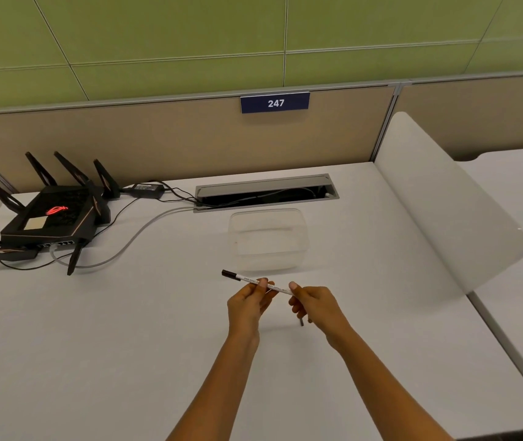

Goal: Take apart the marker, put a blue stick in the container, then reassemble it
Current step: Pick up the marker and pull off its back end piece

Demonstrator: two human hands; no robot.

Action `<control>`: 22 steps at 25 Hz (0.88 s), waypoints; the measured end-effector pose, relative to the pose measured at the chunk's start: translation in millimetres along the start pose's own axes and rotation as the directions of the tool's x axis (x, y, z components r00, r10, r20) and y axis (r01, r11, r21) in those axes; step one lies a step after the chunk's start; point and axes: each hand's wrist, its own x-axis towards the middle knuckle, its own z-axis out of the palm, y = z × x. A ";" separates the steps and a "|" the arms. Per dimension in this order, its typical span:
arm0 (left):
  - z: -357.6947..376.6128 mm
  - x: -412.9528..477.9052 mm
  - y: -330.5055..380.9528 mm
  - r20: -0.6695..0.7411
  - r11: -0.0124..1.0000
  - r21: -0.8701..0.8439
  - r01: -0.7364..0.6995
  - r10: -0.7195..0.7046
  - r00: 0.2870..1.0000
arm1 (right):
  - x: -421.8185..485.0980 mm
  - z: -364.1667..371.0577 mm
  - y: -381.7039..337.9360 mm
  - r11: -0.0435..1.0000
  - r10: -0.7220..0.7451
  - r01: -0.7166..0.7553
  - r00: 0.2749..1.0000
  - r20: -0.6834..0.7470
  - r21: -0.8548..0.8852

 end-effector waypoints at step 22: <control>19.8 -15.1 22.9 -0.085 0.971 -0.238 -0.016 -0.005 0.996 | 1.4 -11.0 -15.9 0.932 -0.333 0.345 0.936 -0.113 0.110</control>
